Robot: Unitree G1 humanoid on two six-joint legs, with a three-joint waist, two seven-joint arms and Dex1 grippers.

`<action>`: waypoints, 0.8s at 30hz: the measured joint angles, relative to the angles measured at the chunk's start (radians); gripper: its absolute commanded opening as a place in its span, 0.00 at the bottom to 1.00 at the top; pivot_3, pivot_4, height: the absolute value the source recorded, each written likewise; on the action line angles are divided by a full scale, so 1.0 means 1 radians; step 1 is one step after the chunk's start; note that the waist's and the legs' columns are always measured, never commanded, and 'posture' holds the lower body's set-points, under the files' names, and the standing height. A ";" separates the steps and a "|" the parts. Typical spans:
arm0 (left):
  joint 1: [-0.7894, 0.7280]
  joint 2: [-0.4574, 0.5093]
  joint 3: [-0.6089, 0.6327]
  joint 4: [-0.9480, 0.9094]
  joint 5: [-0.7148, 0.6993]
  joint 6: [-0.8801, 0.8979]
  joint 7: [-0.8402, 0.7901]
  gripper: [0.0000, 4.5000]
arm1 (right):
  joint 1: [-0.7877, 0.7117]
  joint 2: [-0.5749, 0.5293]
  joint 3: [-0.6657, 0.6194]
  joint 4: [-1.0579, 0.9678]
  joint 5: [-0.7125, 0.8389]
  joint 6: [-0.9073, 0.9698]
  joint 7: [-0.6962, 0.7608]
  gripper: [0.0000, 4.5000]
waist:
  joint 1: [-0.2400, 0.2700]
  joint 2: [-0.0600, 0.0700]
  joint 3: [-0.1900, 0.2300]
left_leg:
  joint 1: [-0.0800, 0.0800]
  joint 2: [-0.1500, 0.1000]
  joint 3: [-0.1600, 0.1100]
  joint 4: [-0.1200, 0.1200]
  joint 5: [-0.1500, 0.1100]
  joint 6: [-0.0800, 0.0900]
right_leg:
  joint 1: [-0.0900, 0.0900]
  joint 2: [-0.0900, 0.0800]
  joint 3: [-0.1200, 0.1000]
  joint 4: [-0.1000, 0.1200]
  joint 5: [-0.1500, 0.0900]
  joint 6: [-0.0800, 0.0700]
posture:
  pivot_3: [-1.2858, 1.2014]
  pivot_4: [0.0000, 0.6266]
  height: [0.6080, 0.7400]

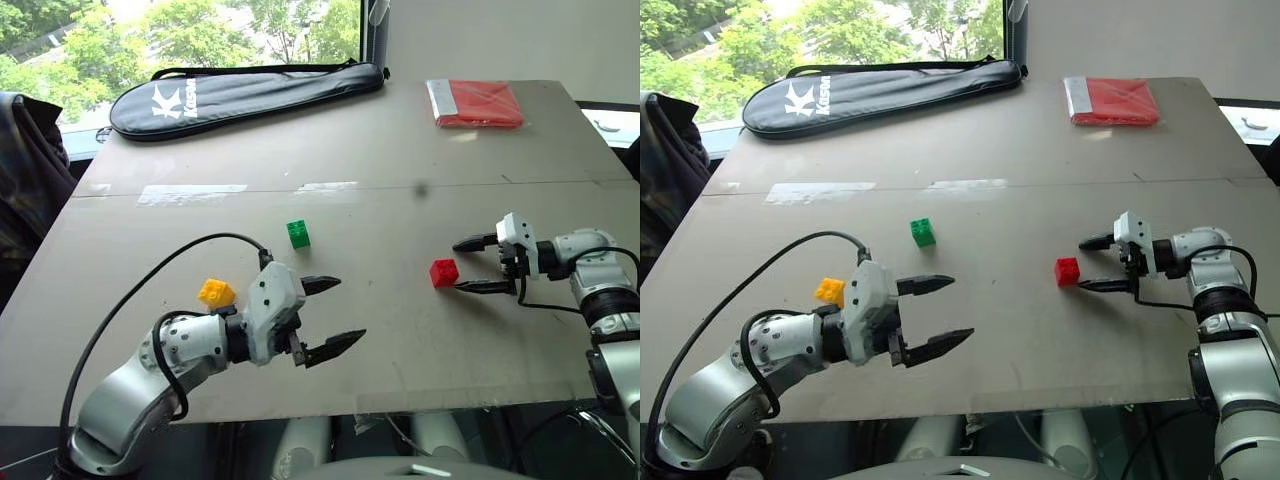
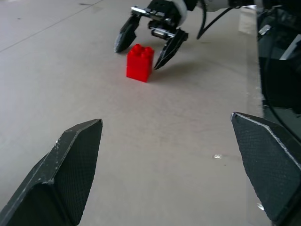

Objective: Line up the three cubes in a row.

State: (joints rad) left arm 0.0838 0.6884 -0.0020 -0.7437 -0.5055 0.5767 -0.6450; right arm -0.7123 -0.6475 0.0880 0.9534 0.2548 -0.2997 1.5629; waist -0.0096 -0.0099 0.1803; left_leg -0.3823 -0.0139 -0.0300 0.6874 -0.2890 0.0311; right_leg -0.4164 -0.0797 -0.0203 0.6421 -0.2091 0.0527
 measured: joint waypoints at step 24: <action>-0.236 -0.517 -0.131 0.449 0.566 -0.060 0.674 1.00 | 0.412 -0.057 -0.328 -0.703 0.329 0.346 -0.154 0.99 | 0.025 0.001 -0.001 | -0.001 -0.001 -0.002 0.001 -0.002 0.004 | 0.000 -0.001 -0.005 0.001 0.002 0.002 | 0.52 0.24 0.65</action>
State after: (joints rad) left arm -0.1520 0.1717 -0.1335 -0.2951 0.0605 0.5171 0.0288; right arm -0.3006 -0.7045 -0.2405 0.2501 0.5836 0.0459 1.4089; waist 0.0156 -0.0089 0.1796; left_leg -0.3834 -0.0147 -0.0319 0.6886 -0.2914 0.0353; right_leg -0.4161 -0.0810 -0.0248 0.6430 -0.2071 0.0544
